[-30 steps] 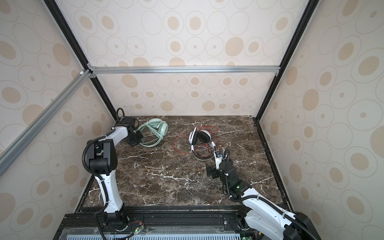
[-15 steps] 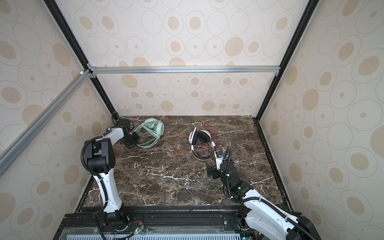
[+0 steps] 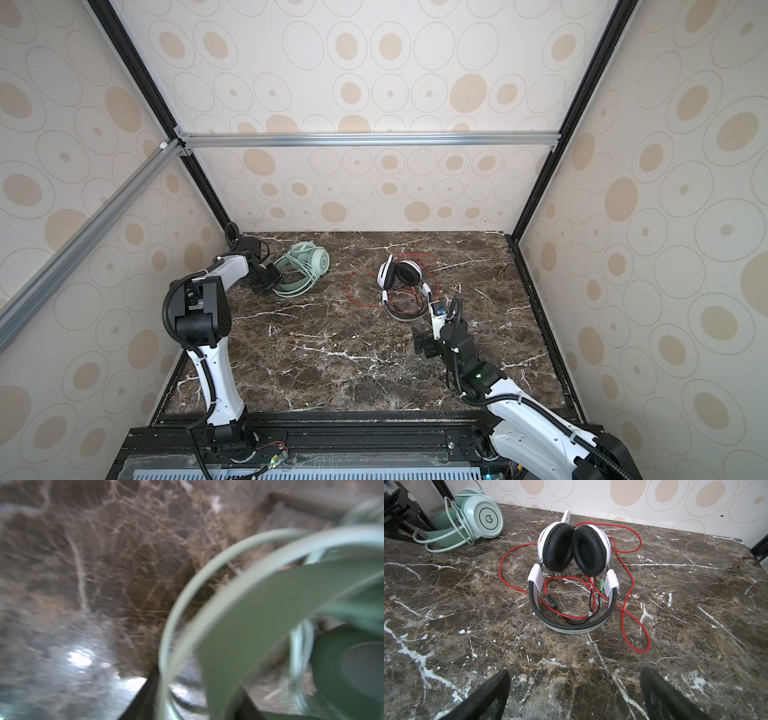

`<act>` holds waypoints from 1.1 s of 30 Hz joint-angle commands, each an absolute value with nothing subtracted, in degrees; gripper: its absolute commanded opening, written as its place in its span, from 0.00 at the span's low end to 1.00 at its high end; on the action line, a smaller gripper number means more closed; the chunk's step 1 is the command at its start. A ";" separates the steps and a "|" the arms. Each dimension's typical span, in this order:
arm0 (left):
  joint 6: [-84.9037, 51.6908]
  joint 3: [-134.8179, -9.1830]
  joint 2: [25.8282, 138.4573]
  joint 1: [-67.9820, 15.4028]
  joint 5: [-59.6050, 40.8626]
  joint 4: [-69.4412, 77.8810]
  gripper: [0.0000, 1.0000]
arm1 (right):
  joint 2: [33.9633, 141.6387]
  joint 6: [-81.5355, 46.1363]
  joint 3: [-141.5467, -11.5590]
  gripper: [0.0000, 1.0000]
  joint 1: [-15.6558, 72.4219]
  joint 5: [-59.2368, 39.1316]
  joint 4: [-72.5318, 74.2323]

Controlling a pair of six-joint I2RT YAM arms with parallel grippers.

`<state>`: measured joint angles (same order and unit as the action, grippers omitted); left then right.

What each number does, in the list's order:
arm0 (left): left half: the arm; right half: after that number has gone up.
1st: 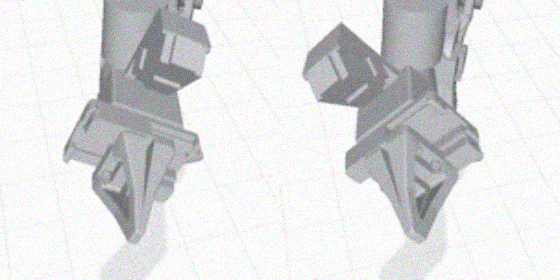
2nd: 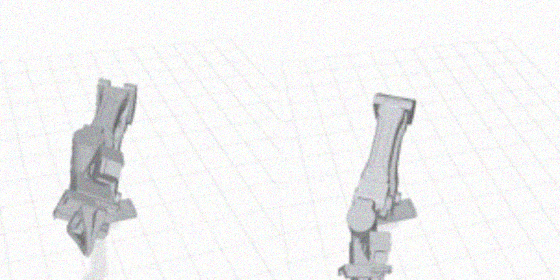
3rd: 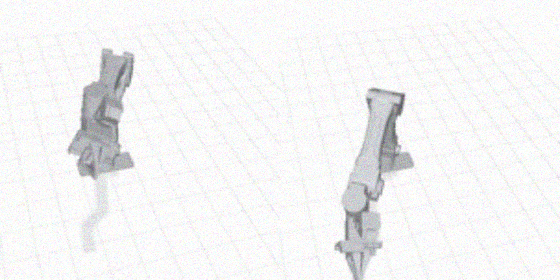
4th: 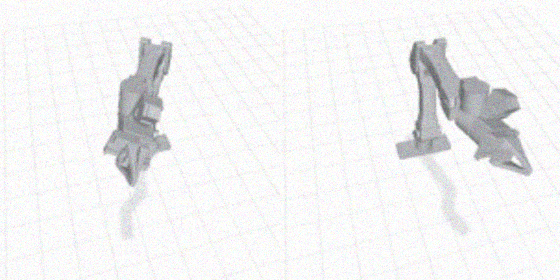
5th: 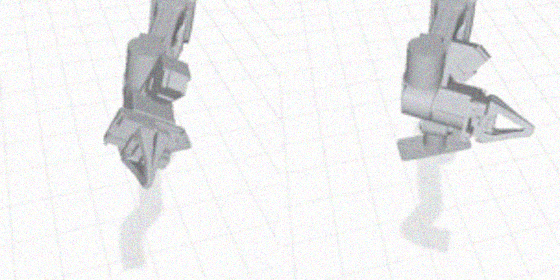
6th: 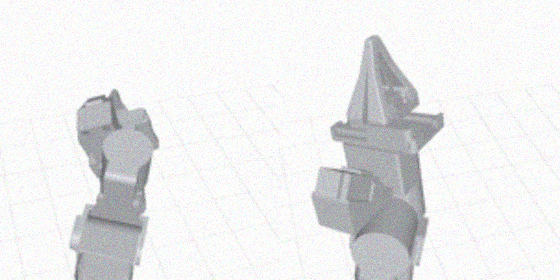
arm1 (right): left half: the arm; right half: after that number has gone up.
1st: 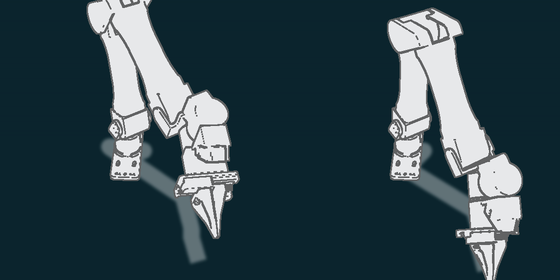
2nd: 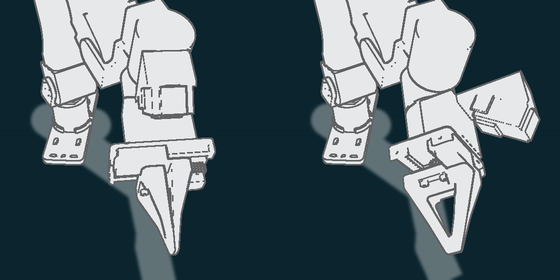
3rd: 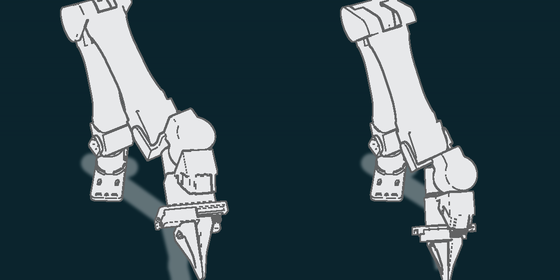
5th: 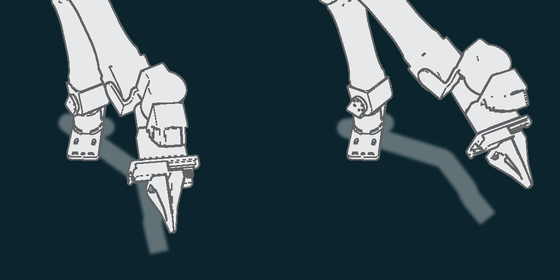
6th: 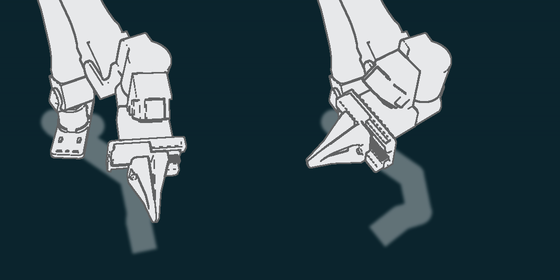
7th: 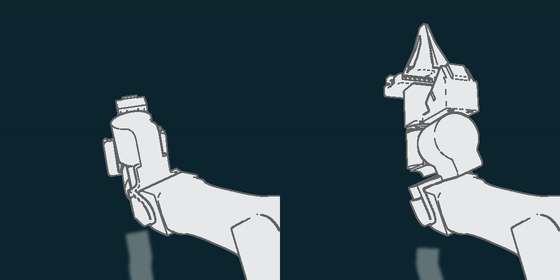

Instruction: Wrap the headphones

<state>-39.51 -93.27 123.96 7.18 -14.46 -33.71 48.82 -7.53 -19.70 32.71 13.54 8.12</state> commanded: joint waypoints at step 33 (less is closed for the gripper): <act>-23.89 -72.66 84.95 -19.92 -15.50 -10.10 0.98 | 54.71 -16.13 -37.01 1.00 23.41 -9.68 -10.20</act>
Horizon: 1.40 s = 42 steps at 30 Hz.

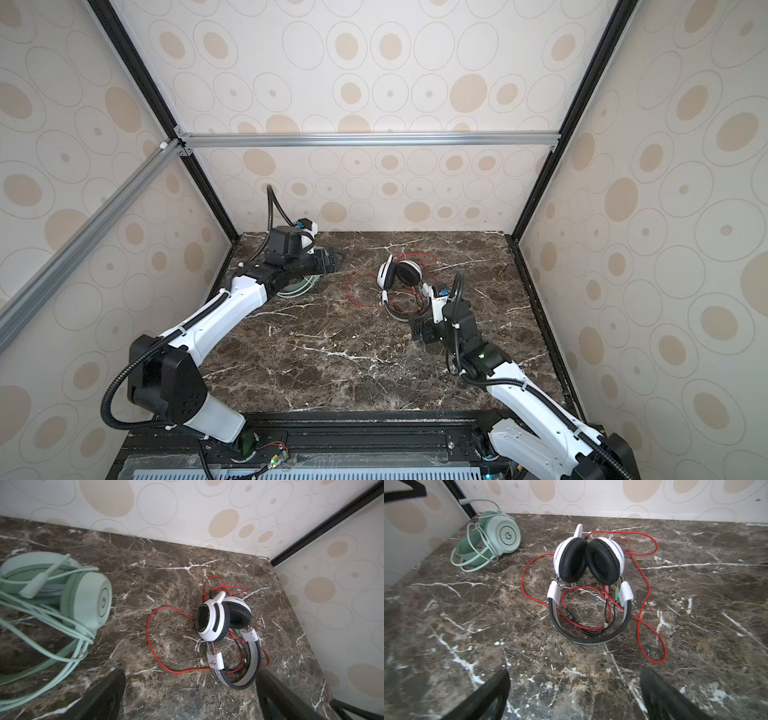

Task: Wrap the headphones
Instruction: 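Open the left gripper and move both grippers toward the white headset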

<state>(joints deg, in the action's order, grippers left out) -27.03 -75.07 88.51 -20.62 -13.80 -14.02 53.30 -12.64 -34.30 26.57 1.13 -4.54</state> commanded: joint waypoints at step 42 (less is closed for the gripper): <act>-45.19 -58.30 90.36 -45.61 0.99 42.86 0.98 | 82.30 -7.85 -53.61 1.00 59.68 25.19 57.24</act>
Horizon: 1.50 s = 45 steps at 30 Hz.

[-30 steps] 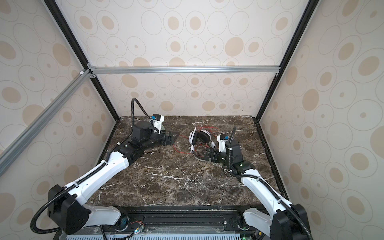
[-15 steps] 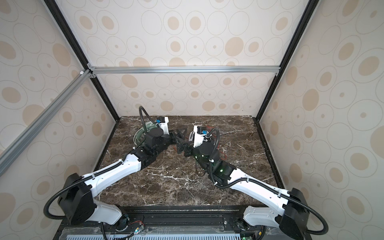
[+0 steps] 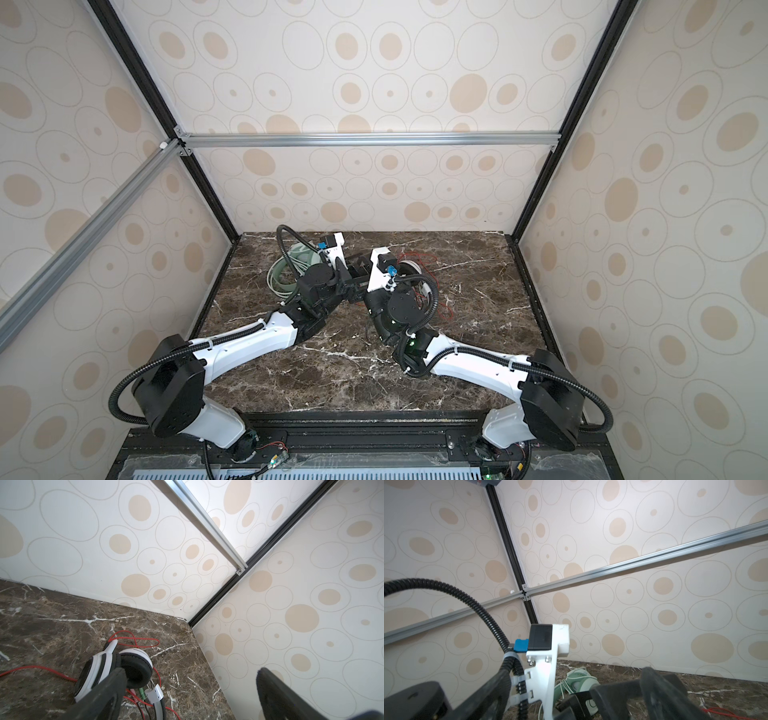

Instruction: Wrap the headphones

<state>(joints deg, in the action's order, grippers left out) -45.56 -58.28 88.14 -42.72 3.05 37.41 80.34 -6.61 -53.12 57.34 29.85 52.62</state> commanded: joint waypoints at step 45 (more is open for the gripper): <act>-55.17 -46.14 93.25 -38.23 -11.81 78.16 0.98 | 93.78 -23.61 -54.91 1.00 54.43 18.00 71.23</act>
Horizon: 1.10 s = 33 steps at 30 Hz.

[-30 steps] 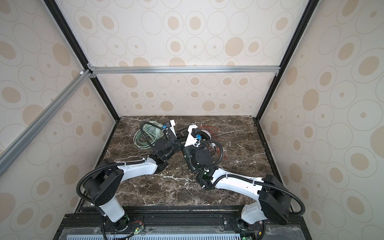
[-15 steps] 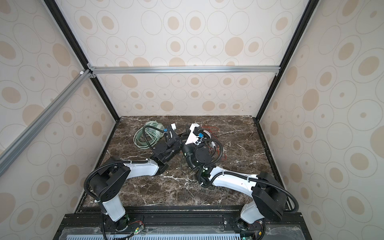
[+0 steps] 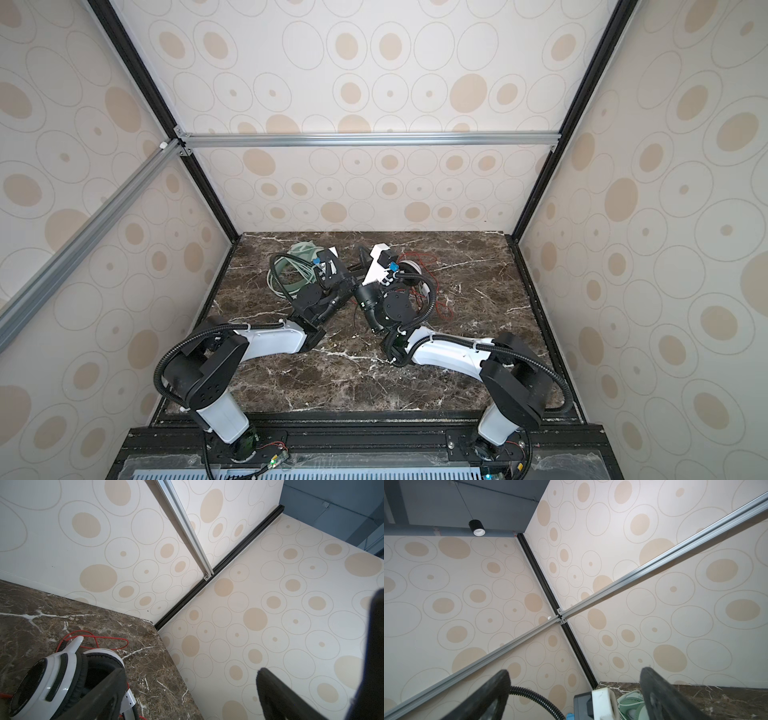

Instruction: Wrap the headphones

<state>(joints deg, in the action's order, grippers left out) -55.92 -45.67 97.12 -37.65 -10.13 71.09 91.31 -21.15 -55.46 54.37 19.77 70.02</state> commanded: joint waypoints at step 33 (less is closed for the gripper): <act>-56.92 -50.78 93.19 -39.27 -11.09 71.96 0.98 | 91.76 -31.99 -57.78 1.00 49.42 9.75 64.67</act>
